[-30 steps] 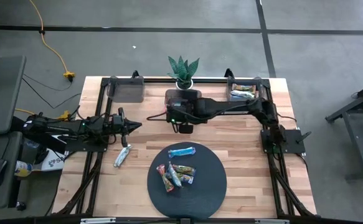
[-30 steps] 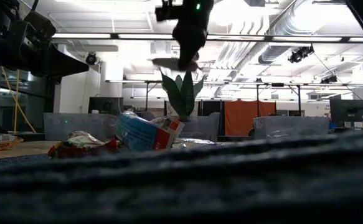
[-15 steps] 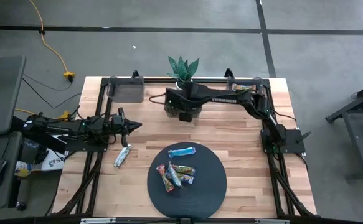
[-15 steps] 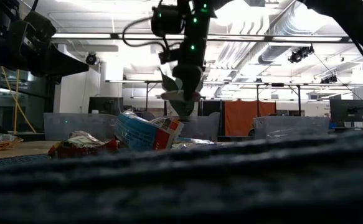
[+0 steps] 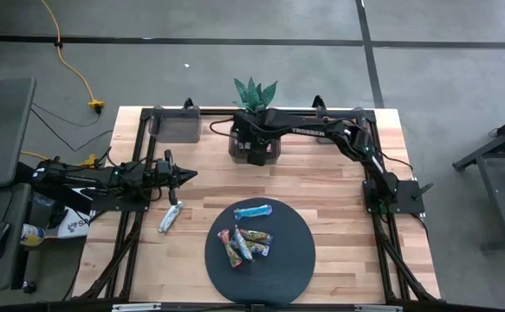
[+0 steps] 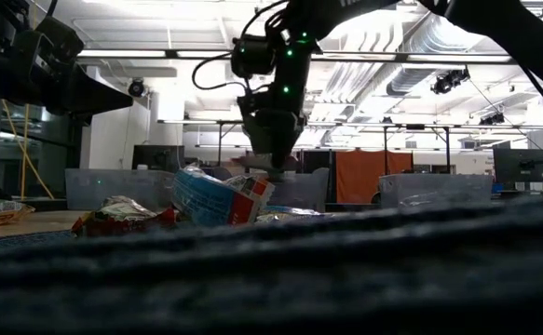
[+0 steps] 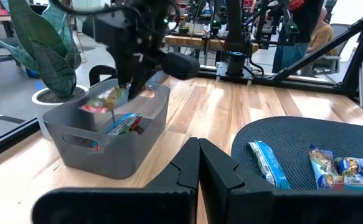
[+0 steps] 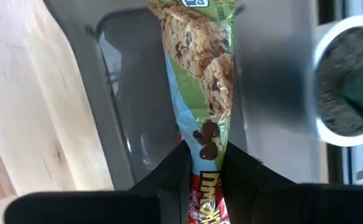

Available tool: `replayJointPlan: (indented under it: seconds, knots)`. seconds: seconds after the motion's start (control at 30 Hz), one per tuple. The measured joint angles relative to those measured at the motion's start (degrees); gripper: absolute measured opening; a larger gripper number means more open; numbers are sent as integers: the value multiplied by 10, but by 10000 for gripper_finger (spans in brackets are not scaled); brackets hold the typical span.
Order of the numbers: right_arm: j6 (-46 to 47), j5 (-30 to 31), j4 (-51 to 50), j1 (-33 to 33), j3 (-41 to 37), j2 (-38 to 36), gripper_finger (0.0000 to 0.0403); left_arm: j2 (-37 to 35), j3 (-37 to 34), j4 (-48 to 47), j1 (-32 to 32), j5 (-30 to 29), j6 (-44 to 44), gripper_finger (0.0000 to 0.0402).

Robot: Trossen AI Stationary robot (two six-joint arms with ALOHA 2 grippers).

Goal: Pick and place Granola Bars by type
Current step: Put the red granola bar into the middle black bin

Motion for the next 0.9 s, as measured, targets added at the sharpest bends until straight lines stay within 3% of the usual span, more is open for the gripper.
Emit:
replayJointPlan:
  seconds: [0.53, 0.9]
  knots:
    - [11, -28, -7, 1, 0, 6, 67, 0, 0, 0, 0, 0, 0, 1]
    - [42, -61, -8, 2, 0, 5, 166, 0, 0, 0, 0, 0, 0, 1]
